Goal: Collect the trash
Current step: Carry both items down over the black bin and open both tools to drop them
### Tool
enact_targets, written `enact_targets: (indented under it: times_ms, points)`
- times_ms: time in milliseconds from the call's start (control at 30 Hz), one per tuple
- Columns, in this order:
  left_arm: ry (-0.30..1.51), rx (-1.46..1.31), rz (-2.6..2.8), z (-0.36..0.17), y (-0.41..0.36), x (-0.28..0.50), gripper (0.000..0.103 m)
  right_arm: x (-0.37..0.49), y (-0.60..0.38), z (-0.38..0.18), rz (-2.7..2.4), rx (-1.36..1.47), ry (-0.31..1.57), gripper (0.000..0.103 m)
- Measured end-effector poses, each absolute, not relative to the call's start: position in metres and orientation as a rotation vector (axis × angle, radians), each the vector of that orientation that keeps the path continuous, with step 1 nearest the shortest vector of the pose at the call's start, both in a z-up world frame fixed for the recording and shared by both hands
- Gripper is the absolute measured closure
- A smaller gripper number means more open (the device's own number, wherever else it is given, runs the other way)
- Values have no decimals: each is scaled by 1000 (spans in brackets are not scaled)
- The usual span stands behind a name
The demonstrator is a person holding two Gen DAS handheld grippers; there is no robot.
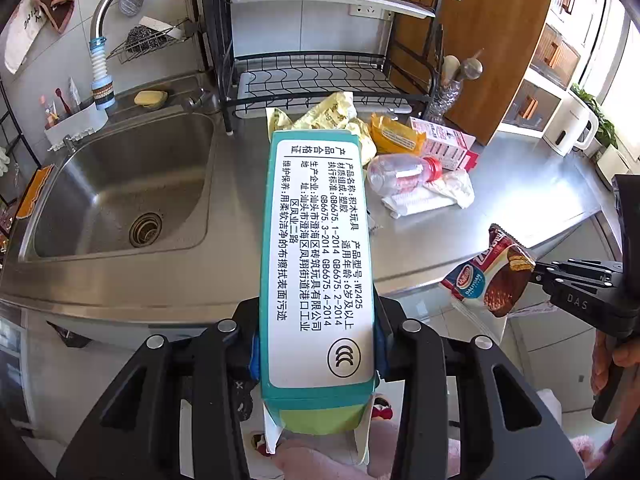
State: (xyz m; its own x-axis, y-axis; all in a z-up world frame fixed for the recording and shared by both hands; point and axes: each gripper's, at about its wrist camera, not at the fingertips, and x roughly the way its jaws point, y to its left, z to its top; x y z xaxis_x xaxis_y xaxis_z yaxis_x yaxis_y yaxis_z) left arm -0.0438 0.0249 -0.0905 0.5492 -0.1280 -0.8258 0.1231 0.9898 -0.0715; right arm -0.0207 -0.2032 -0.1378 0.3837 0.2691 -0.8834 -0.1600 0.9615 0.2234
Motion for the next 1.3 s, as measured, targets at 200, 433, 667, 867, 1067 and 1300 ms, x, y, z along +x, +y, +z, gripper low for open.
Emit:
enact_targets:
  times_ms: [200, 433, 667, 867, 1067, 1300]
  points:
    - [1030, -19, -222, -134, 15, -75, 65, -43, -195, -180, 291, 80, 1225, 101]
    - [1171, -69, -298, -235, 7, -84, 65, -57, -185, -259, 257, 35, 1319, 101]
    - [1302, -132, -308, -349, 10, -72, 65, -47, -183, -358, 212, 87, 1400, 101]
    - [1388, -188, -310, -436, 9, -54, 65, -29, -165, -435, 167, 17, 1452, 101]
    - [1443, -217, -300, -496, 8, -35, 65, -22, -165, -500, 109, 36, 1538, 101]
    - [1447, -257, -300, -517, 6, -21, 38, -15, -169, -527, 94, 65, 1571, 101]
